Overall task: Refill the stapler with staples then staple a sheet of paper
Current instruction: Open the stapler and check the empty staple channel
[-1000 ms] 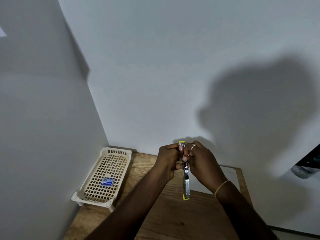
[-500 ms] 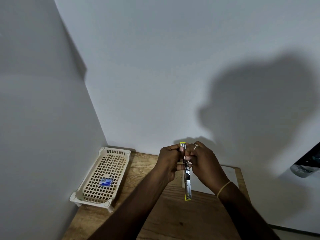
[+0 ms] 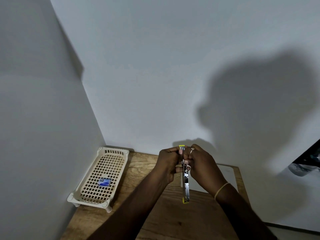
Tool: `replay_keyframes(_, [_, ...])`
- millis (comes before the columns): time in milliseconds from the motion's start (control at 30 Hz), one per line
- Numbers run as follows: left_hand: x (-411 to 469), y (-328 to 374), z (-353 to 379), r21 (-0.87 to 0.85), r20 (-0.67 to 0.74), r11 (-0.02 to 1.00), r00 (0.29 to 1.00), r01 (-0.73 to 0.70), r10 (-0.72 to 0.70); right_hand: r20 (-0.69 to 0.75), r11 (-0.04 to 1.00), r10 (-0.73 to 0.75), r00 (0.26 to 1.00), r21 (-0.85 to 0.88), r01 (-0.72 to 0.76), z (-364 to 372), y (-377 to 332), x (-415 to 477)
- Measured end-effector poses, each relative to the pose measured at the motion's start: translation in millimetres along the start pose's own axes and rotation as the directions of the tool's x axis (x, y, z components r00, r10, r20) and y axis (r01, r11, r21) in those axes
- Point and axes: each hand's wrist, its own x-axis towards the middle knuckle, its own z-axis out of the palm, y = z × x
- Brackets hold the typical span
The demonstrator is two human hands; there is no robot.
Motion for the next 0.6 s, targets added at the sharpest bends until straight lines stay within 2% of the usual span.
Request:
replay_keyframes(167, [0.5, -4.4, 1.8, 0.005, 0.011, 1.000, 1.000, -0.007, 0.007, 0.032, 0.998, 0.033, 0.999, 0.044, -0.035, -3.4, 2.8, 0.7])
replay_keyframes(233, [5.8, 4.9, -3.1, -0.049, -0.040, 0.998, 0.998, -0.042, 0.040, 0.058, 0.992, 0.001, 0.998, 0.128, -0.008, 0.2, -2.4, -4.2])
replay_keyframes(300, [13.0, 23.8, -9.4, -0.076, -0.054, 0.993, 0.995, -0.088, 0.084, 0.081, 0.990, -0.033, 0.996, 0.141, 0.022, 7.0, -7.3, -13.2])
replay_keyframes(433, [9.9, 53.9, -4.0, -0.016, 0.063, 0.977, 0.975, -0.210, 0.211, -0.086, 0.978, 0.006, 0.996, 0.207, 0.012, -2.1, 2.3, -6.7])
replay_keyframes(533, [5.5, 59.3, 1.9, -0.027, 0.088, 0.975, 0.971, -0.220, 0.222, -0.268, 0.981, 0.051, 0.962, 0.192, 0.001, -17.5, 0.4, 4.2])
replay_keyframes(600, [4.4, 57.7, 4.1, -0.040, 0.070, 0.980, 0.978, -0.194, 0.197, -0.330, 0.986, 0.026, 0.944, 0.163, 0.030, -22.5, -3.5, 12.9])
